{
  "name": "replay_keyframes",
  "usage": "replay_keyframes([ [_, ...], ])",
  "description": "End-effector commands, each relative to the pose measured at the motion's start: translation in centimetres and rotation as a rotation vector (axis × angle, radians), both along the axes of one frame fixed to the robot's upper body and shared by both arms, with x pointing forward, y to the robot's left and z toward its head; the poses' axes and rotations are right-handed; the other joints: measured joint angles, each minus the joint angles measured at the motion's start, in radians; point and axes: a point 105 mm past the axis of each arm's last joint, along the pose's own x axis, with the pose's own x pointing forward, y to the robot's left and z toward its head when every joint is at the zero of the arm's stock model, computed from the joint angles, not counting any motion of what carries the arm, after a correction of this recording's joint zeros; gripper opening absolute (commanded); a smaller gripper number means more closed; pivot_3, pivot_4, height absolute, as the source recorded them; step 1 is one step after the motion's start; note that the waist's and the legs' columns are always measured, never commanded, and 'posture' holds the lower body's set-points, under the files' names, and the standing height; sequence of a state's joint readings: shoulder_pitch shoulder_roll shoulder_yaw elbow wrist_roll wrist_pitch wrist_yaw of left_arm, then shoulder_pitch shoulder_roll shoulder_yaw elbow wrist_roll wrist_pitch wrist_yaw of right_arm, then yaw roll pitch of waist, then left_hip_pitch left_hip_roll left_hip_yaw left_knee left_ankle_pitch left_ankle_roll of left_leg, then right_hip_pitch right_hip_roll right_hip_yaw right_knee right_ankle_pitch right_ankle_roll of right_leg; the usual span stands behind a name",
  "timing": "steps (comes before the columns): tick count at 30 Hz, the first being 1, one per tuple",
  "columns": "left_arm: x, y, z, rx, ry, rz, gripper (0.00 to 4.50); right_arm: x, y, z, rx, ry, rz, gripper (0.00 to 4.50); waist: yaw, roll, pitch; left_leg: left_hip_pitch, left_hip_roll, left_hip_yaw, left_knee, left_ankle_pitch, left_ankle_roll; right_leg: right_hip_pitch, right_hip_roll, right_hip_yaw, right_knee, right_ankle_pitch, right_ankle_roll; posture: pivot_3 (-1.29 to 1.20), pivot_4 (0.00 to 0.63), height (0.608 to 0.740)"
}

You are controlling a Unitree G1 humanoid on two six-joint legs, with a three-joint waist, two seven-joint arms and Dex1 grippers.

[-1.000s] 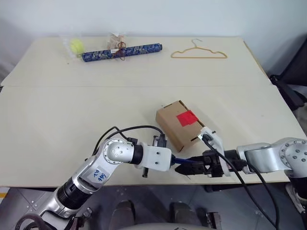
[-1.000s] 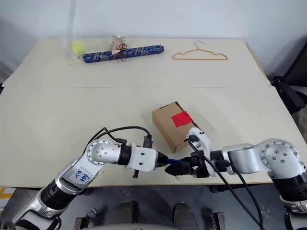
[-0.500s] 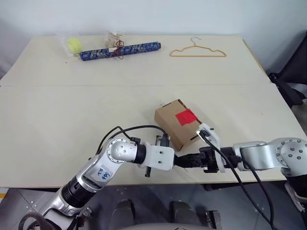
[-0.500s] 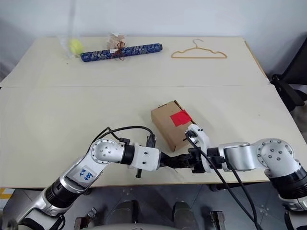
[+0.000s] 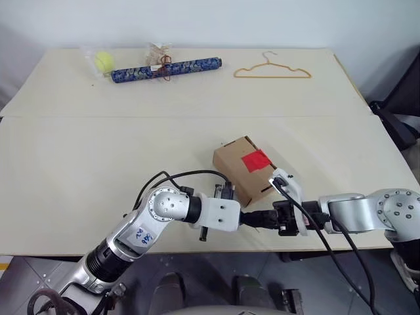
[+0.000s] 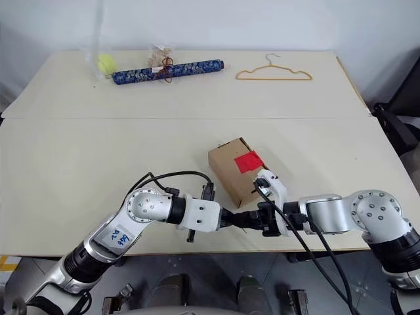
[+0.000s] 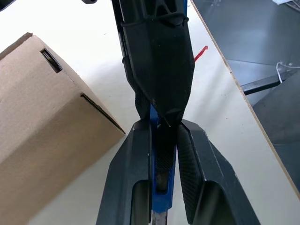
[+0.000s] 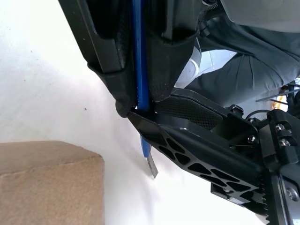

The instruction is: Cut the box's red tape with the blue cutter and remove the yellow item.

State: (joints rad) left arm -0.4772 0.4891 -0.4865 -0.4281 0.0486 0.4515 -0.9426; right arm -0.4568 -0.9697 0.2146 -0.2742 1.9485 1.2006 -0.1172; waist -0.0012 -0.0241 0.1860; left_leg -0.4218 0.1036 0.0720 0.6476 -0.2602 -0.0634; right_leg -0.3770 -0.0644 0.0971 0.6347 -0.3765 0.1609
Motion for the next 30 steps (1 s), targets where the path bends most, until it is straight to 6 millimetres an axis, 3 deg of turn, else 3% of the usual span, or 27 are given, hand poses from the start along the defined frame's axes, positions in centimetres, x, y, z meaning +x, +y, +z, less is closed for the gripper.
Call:
replay_keyframes([
  [1,-0.7,0.8,1.9,-0.090,0.034,0.011,1.97,-1.8,0.4,1.2,0.051,-0.006,0.109,0.07,0.000,0.000,0.000,0.000,0.000,0.000,0.000,0.000,0.000,0.000,0.000,0.000,0.000,0.000,0.000,0.00,0.150,0.740],
  [4,-3.8,4.6,2.1,-0.108,0.216,-0.055,2.82,-3.0,-1.0,3.3,0.100,-0.033,0.159,0.07,-0.005,0.000,0.000,0.000,0.000,0.000,-0.001,0.000,0.000,-0.001,0.000,0.000,0.001,0.000,0.000,0.00,0.150,0.740],
  [6,-4.4,7.7,1.4,-0.063,0.299,-0.004,3.42,-3.7,-2.1,4.4,0.116,-0.046,0.174,0.07,-0.007,0.001,0.000,0.001,0.001,-0.002,-0.002,0.000,-0.001,-0.002,0.002,0.001,0.001,-0.001,-0.001,0.00,0.150,0.740],
  [10,-2.9,12.0,1.2,-0.051,0.346,0.145,3.47,-4.9,-3.7,6.0,0.117,-0.069,0.176,0.07,0.004,0.001,0.000,0.003,0.001,-0.003,-0.001,-0.001,0.001,0.000,0.003,0.000,0.003,-0.002,-0.003,0.00,0.150,0.740],
  [13,0.3,13.4,2.8,-0.193,0.317,0.250,2.89,-5.4,-5.6,7.6,0.082,-0.141,0.116,0.07,0.014,0.000,0.001,0.002,-0.002,-0.003,0.001,-0.001,0.001,0.002,0.000,0.001,0.001,-0.001,-0.003,0.00,0.150,0.740],
  [17,3.4,11.3,4.0,-0.288,0.302,0.251,1.71,-3.6,-9.3,10.1,-0.023,-0.375,-0.090,0.07,0.025,-0.002,0.000,0.001,-0.003,-0.003,0.003,-0.001,0.001,0.002,0.000,0.001,0.000,0.002,-0.001,0.00,0.150,0.740],
  [22,5.4,7.1,4.8,-0.324,0.295,0.165,0.12,-1.1,-9.8,12.1,-0.055,-0.533,-0.187,0.07,0.017,-0.002,0.000,0.001,-0.002,-0.003,0.002,0.000,0.000,0.000,0.002,0.002,-0.001,0.003,0.001,0.00,0.150,0.740],
  [25,6.3,4.7,5.4,-0.339,0.313,0.135,0.00,0.3,-9.0,12.4,-0.082,-0.562,-0.195,0.07,0.005,-0.001,0.000,0.001,-0.001,-0.003,0.001,0.002,-0.003,-0.001,0.003,0.002,0.000,0.003,0.001,0.00,0.150,0.740],
  [30,9.1,1.9,5.8,-0.375,0.289,0.236,0.00,4.7,-7.9,11.9,-0.211,-0.633,-0.265,0.07,-0.007,-0.001,0.001,0.001,-0.002,-0.003,0.001,0.002,-0.003,-0.003,0.003,0.006,0.000,0.003,0.001,0.00,0.150,0.740],
])
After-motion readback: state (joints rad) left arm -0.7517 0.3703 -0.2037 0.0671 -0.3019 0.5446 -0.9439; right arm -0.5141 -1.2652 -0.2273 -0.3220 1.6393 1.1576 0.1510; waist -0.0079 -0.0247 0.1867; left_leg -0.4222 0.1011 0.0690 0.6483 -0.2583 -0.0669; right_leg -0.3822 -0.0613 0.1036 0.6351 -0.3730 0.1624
